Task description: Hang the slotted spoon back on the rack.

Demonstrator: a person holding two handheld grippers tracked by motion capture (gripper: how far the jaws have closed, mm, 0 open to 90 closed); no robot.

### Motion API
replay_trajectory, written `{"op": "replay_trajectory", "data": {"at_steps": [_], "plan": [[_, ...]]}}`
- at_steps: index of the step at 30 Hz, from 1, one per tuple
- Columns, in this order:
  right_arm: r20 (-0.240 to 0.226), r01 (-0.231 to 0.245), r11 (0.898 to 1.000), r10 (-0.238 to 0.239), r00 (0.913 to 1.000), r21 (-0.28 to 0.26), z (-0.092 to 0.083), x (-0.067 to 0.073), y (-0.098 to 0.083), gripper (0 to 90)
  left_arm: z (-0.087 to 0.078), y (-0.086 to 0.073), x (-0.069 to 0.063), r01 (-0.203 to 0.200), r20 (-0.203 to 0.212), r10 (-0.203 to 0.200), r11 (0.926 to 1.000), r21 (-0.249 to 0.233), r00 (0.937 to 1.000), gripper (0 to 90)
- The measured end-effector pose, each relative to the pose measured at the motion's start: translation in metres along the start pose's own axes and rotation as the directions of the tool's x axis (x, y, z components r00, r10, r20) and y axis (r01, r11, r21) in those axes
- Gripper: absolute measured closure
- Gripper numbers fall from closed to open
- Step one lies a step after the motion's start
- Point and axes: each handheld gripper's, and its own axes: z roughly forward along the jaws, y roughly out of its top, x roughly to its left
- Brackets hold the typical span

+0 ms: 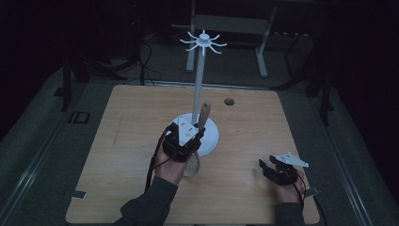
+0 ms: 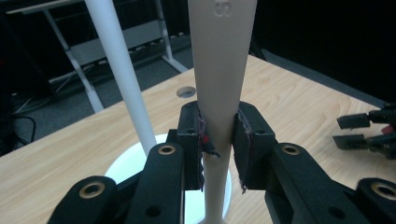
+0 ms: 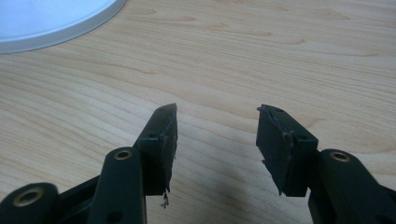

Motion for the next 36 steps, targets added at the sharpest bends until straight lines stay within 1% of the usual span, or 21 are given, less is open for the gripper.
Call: {"op": "replay_trajectory", "data": {"at_steps": [2, 6, 10, 15, 19, 22, 27, 32, 36], "plan": [[0.0, 0.0, 1.0, 0.0, 1.0, 0.0, 0.0, 0.0, 0.0, 47.9, 0.0, 0.003, 0.001, -0.003, -0.004, 0.003, 1.0, -0.004, 1.0, 74.3], [0.001, 0.002, 1.0, -0.002, 1.0, 0.001, 0.0, 0.0, 0.0, 47.8, 0.001, 0.008, 0.002, 0.005, -0.011, -0.005, 0.9998, -0.017, 0.9999, 74.3], [0.0, 0.002, 1.0, -0.002, 1.0, 0.001, 0.0, 0.0, 0.0, 47.6, 0.002, 0.013, 0.001, 0.001, -0.02, -0.001, 0.9997, -0.026, 0.9998, 74.3], [0.0, 0.002, 1.0, -0.002, 1.0, 0.0, 0.0, 0.0, 0.0, 47.4, 0.003, 0.019, 0.001, 0.012, -0.029, -0.013, 0.9991, -0.041, 0.9995, 74.2], [0.0, 0.001, 1.0, -0.001, 1.0, 0.001, 0.0, -0.001, 0.0, 47.4, 0.003, 0.024, 0.001, 0.013, -0.046, -0.015, 0.999, -0.043, 0.9988, 74.2], [-0.001, 0.002, 1.0, -0.002, 1.0, 0.002, 0.0, -0.001, 0.0, 47.3, 0.002, 0.028, 0.001, 0.016, -0.065, -0.019, 0.9983, -0.057, 0.9977, 74.2], [-0.001, 0.004, 1.0, -0.004, 1.0, 0.004, 0.0, -0.001, -0.001, 47.2, 0.0, 0.035, 0.002, 0.027, -0.078, -0.032, 0.9968, -0.075, 0.9965, 74.2], [-0.002, 0.004, 1.0, -0.004, 1.0, 0.005, 0.001, -0.001, -0.001, 47.2, 0.0, 0.039, 0.003, 0.028, -0.097, -0.036, 0.9964, -0.08, 0.9946, 74.2], [-0.001, 0.005, 1.0, -0.005, 1.0, 0.006, 0.001, 0.0, -0.001, 47.0, 0.0, 0.042, 0.004, 0.039, -0.116, -0.049, 0.9952, -0.09, 0.992, 74.2]]}}
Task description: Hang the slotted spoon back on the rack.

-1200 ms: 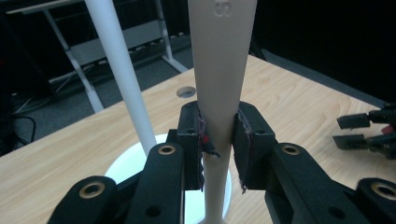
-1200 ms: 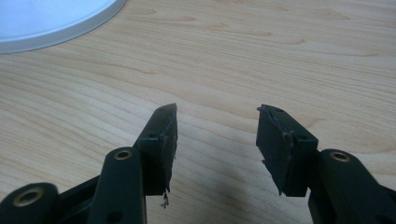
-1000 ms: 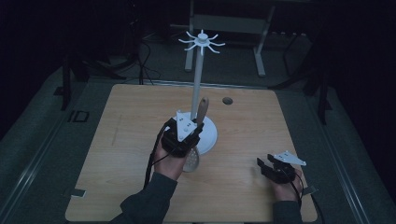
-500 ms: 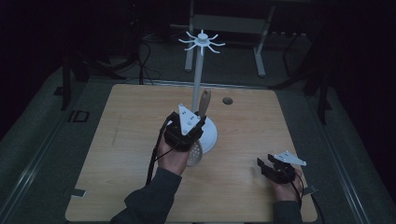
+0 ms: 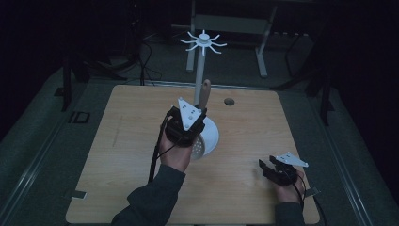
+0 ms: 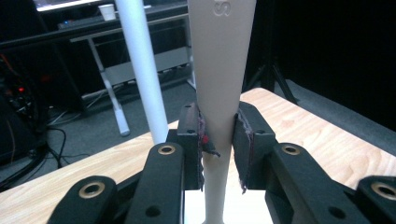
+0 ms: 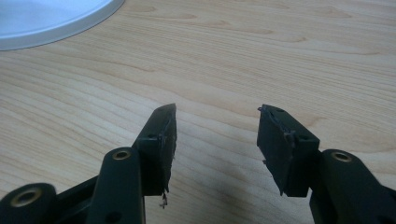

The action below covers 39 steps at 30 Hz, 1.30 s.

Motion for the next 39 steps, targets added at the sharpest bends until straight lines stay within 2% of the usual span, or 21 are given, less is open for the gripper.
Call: {"op": "replay_trajectory", "data": {"at_steps": [9, 18, 25, 27, 32, 39], "plan": [[-0.004, -0.003, 1.0, 0.003, 1.0, 0.005, 0.001, 0.0, -0.001, 46.1, -0.002, 0.009, 0.004, 0.027, -0.021, -0.028, 0.9995, -0.016, 0.9994, 74.2], [-0.005, -0.009, 1.0, 0.009, 0.9999, 0.001, 0.001, 0.0, -0.001, 46.1, -0.003, 0.016, 0.005, 0.027, -0.038, -0.028, 0.9993, -0.024, 0.9989, 74.1], [-0.005, -0.012, 1.0, 0.012, 0.9999, 0.001, 0.0, -0.001, -0.001, 46.1, -0.002, 0.02, 0.006, 0.034, -0.075, -0.036, 0.9991, -0.024, 0.9965, 74.1], [-0.004, -0.011, 1.0, 0.011, 0.9999, 0.001, 0.001, -0.001, -0.001, 46.0, -0.002, 0.021, 0.007, 0.03, -0.101, -0.033, 0.9992, -0.027, 0.9943, 74.1], [-0.004, -0.011, 1.0, 0.011, 0.9999, 0.002, 0.001, -0.002, -0.001, 46.0, -0.001, 0.025, 0.008, 0.043, -0.114, -0.046, 0.9987, -0.029, 0.9924, 74.0], [-0.005, -0.009, 1.0, 0.009, 0.9999, 0.003, 0.001, -0.001, -0.001, 46.0, 0.0, 0.031, 0.007, 0.039, -0.123, -0.043, 0.9986, -0.035, 0.9915, 74.1]]}}
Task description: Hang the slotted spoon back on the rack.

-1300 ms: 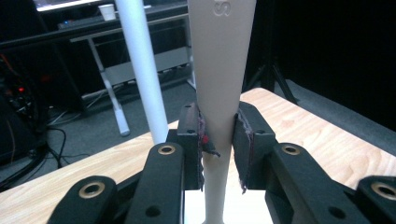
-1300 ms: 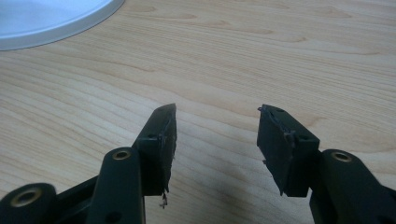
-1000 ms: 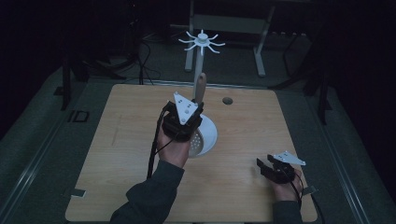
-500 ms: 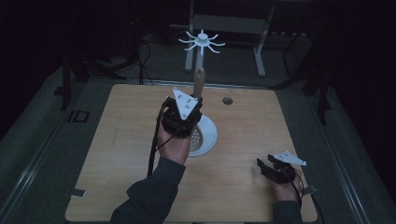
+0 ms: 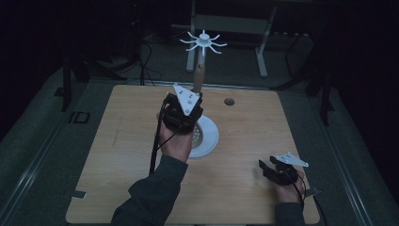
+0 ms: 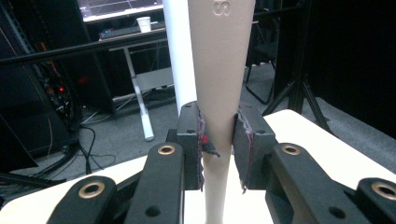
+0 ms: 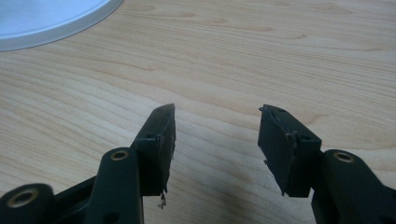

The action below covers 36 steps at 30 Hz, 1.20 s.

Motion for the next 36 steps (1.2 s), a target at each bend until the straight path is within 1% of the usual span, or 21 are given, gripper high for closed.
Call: {"op": "replay_trajectory", "data": {"at_steps": [10, 16, 17, 30, 36], "plan": [[-0.001, -0.001, 1.0, 0.001, 1.0, 0.0, 0.0, 0.0, 0.0, 46.0, 0.002, 0.008, -0.002, -0.003, -0.007, 0.003, 1.0, -0.005, 1.0, 74.0], [-0.002, -0.001, 1.0, 0.001, 1.0, 0.002, 0.0, 0.0, 0.0, 46.0, 0.005, 0.011, -0.005, -0.01, -0.027, 0.01, 0.9999, -0.004, 0.9996, 74.0], [-0.003, 0.001, 1.0, -0.001, 1.0, 0.002, 0.0, 0.0, 0.0, 46.0, 0.007, 0.012, -0.006, -0.014, -0.034, 0.014, 0.9999, 0.002, 0.9993, 74.0], [-0.004, 0.0, 1.0, 0.0, 1.0, 0.0, 0.0, 0.0, 0.0, 46.0, 0.016, 0.017, -0.005, -0.021, -0.086, 0.023, 0.9995, 0.023, 0.9961, 73.8], [-0.005, 0.001, 1.0, -0.001, 1.0, 0.0, 0.0, 0.0, 0.0, 46.0, 0.021, 0.018, -0.005, -0.04, -0.107, 0.044, 0.9985, 0.037, 0.9933, 73.8]]}}
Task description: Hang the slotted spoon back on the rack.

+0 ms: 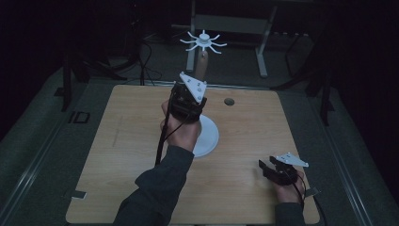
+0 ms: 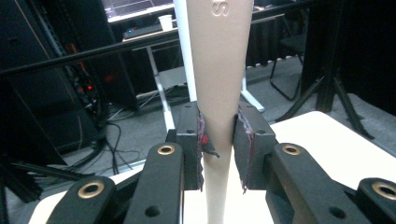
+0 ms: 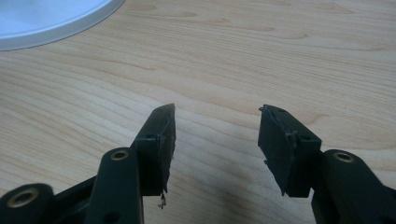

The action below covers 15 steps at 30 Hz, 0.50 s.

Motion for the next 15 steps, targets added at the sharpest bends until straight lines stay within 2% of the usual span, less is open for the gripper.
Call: {"op": "replay_trajectory", "data": {"at_steps": [15], "plan": [[-0.001, -0.002, 1.0, 0.002, 1.0, 0.002, 0.0002, 0.0001, -0.0002, 46.0, 0.0079, -0.0009, 0.0004, -0.011, -0.024, 0.012, 0.9997, 0.019, 0.9996, 73.6]]}}
